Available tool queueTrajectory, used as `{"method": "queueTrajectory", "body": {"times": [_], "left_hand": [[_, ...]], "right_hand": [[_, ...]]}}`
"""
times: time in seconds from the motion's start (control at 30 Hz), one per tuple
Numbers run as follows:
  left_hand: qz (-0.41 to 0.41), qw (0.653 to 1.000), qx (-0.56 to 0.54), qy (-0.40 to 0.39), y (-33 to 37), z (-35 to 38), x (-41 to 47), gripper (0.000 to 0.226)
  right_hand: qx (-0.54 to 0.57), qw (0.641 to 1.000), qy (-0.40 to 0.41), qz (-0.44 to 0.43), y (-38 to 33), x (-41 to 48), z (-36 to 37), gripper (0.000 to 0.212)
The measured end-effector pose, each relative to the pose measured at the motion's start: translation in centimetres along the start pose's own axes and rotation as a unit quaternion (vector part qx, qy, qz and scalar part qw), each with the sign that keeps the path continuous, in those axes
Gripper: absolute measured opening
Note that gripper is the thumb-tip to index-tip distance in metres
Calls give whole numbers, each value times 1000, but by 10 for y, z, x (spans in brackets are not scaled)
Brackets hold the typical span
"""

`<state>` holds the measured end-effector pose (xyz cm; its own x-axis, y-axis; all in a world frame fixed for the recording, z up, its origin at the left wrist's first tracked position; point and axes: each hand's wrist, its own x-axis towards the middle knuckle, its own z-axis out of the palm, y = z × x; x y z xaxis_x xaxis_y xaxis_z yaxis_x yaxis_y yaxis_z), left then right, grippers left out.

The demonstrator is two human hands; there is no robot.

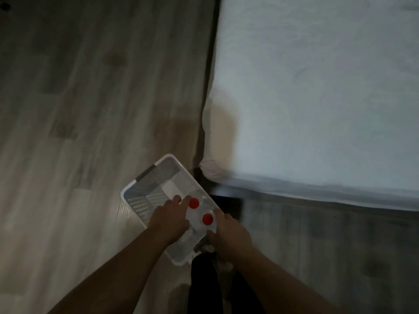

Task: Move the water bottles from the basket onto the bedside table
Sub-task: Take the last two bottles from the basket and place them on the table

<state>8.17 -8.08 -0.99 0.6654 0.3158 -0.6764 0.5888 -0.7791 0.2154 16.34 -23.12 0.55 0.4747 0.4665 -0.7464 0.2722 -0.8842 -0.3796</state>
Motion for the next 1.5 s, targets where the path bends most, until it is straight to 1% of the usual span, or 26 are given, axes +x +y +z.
{"method": "queueTrajectory", "body": {"times": [0.1, 0.17, 0.23, 0.33, 0.37, 0.47, 0.6, 0.67, 0.77, 0.93, 1.03, 1.1, 1.2, 1.33, 1.5], "left_hand": [[19, 998, 52, -3, -13, 18, 30, 73], [30, 997, 75, 1, -21, 27, 45, 73], [52, 994, 93, 0, -25, 33, 58, 70], [83, 990, 117, 10, -28, 36, 74, 65], [93, 988, 120, 15, -28, 35, 79, 65], [137, 982, 127, 18, -24, 33, 89, 65], [175, 976, 130, 14, -22, 26, 95, 61], [178, 977, 120, 23, -23, 23, 94, 58], [169, 980, 92, 40, -29, 21, 86, 54], [140, 988, 13, 67, -34, 13, 53, 50], [150, 982, -27, 111, -28, -3, 20, 50], [155, 975, -67, 142, -19, -17, -7, 57], [156, 967, -118, 161, 0, -40, -51, 58], [152, 956, -160, 192, 35, -66, -115, 47], [165, 939, -213, 213, 97, -92, -183, 37]], "right_hand": [[-1, 1000, 5, 11, 6, 38, 30, 43], [-22, 999, 19, 20, 6, 56, 47, 44], [-42, 998, 37, 33, 8, 71, 59, 39], [-66, 996, 44, 44, 12, 84, 68, 21], [-65, 995, 44, 61, 13, 87, 72, 20], [-56, 993, 43, 99, 18, 95, 84, 26], [-77, 996, 35, 39, 16, 91, 74, 35], [-90, 995, 34, 11, 19, 91, 68, 36], [-85, 995, 43, -9, 19, 82, 55, 36], [-43, 996, 69, -26, 15, 50, 36, 38], [24, 996, 81, -18, 10, 19, 17, 39], [74, 992, 96, -22, 9, -9, 3, 39], [142, 980, 129, -45, 12, -58, -19, 29], [209, 959, 186, -54, 26, -125, -45, 32], [269, 934, 231, -39, 55, -202, -76, 26]]}}
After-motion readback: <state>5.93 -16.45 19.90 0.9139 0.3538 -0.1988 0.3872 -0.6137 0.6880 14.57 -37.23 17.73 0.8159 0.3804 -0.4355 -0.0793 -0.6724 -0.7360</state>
